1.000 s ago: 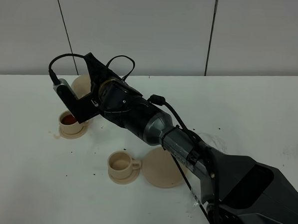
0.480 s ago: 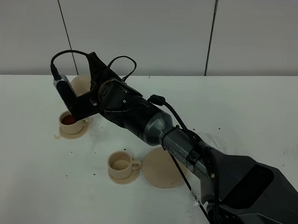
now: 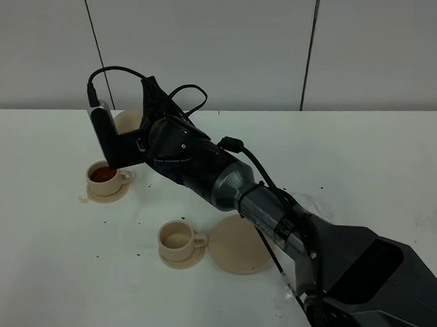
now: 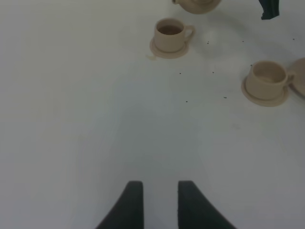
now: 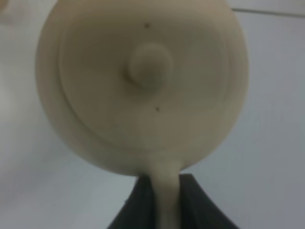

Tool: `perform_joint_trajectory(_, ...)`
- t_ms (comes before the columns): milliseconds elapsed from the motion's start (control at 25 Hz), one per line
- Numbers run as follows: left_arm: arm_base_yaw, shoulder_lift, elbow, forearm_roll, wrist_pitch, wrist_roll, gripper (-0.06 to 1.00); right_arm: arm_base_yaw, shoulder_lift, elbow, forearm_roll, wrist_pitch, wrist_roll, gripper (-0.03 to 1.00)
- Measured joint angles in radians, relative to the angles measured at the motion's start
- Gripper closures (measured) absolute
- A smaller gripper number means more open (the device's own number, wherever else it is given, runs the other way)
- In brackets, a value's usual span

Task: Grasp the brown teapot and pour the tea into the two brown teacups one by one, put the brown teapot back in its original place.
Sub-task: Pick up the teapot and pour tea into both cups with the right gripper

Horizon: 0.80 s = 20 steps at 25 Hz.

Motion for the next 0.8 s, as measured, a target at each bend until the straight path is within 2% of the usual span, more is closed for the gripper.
perform_joint_trajectory(320,0.0,0.0,0.0,0.0,0.0,0.0,0.7,-0.009,-0.025,0.0,0.039,0.054,0.028,0.87)
perform_joint_trajectory(560,0.0,0.0,0.0,0.0,0.0,0.0,0.7,-0.009,-0.047,0.0,0.093,0.214,0.034,0.87)
perform_joint_trajectory(800,0.0,0.0,0.0,0.0,0.0,0.0,0.7,-0.017,-0.062,-0.022,0.174,0.319,0.03,0.87)
